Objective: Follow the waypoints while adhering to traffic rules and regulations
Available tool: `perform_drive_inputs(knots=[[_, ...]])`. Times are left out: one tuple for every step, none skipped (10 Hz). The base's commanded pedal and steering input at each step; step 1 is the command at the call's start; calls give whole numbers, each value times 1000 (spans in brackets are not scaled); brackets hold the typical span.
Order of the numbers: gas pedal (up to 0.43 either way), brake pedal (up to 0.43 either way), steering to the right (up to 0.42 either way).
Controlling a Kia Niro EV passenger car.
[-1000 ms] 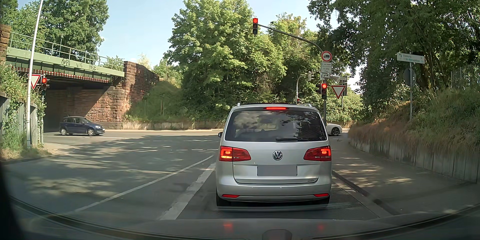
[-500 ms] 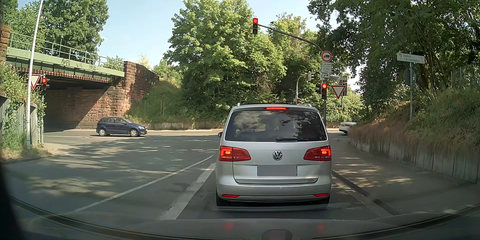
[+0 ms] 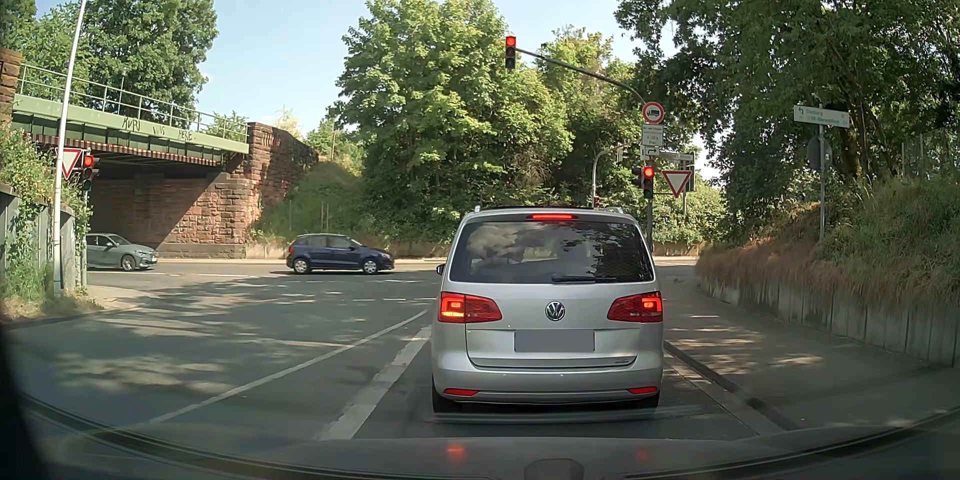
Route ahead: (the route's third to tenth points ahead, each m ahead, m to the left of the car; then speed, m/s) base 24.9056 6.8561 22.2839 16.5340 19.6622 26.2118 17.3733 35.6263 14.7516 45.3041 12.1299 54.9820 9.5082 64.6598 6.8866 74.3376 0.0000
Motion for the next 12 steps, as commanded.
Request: perform_drive_inputs(knots=[[0,207,5],[0,207,5],[0,207,5],[0,207,5],[0,207,5],[0,207,5],[0,207,5],[0,207,5],[0,207,5],[0,207,5],[0,207,5],[0,207,5]])
